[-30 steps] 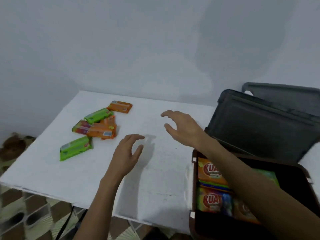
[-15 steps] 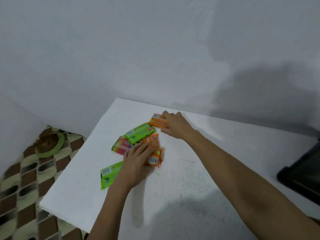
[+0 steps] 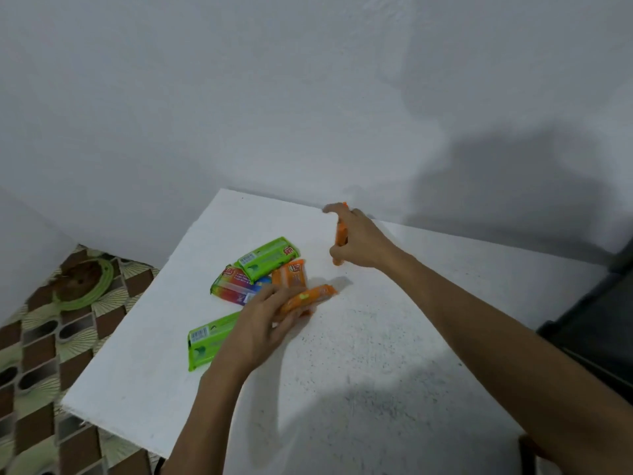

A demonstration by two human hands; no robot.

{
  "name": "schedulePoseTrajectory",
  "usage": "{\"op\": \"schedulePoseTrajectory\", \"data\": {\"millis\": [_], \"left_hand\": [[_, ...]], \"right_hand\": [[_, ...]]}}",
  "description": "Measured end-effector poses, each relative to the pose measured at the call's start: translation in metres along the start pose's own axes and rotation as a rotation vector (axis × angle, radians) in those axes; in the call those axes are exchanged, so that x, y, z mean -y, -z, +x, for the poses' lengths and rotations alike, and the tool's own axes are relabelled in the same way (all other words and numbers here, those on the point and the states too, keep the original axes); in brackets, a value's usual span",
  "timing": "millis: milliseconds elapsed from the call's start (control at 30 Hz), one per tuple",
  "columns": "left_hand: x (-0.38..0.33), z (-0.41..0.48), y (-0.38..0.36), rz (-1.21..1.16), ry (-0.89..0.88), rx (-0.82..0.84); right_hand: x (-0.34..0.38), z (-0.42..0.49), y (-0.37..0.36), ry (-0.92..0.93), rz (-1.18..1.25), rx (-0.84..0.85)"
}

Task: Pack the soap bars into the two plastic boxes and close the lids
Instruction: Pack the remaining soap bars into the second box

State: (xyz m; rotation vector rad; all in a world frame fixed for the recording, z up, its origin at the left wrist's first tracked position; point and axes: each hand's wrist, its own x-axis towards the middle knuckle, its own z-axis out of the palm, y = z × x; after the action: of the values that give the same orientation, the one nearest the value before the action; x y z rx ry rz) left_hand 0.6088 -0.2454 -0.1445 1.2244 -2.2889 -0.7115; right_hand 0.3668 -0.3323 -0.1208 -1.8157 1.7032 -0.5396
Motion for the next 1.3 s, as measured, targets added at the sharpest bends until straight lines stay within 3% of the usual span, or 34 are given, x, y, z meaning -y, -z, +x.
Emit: {"op": "schedulePoseTrajectory", "data": {"millis": [267, 400, 667, 900, 1133, 1200, 1300], "left_hand": [[-0.095, -0.015, -0.025, -0.293, 0.016, -0.213], [-0.153, -0.032, -0.050, -0.526, 0.044, -0.291], [-0.245, -0.080, -0.107, -0.797, 0.077, -0.252], [-0.290, -0.112, -0.151, -0.815, 0.084, -0.162], [-0.297, -0.121, -0.161, -0.698, 0.049, -0.090], [-0.296, -0.121, -0.160, -0.687, 0.051, -0.080], [-0.296, -0.121, -0.159, -0.678, 0.059, -0.064]], "right_hand": [[-0.035, -0.149, 0.067, -0.116, 0.616, -0.160], [-0.046, -0.240, 0.093, -0.120, 0.736, -0.240], [-0.069, -0.394, 0.123, -0.144, 0.686, -0.323], [-0.098, -0.488, 0.122, -0.228, 0.691, -0.087], [-0.110, -0.492, 0.081, -0.294, 0.664, 0.057], [-0.110, -0.484, 0.073, -0.352, 0.583, 0.062], [-0.114, -0.475, 0.063, -0.323, 0.241, 0.078]]}}
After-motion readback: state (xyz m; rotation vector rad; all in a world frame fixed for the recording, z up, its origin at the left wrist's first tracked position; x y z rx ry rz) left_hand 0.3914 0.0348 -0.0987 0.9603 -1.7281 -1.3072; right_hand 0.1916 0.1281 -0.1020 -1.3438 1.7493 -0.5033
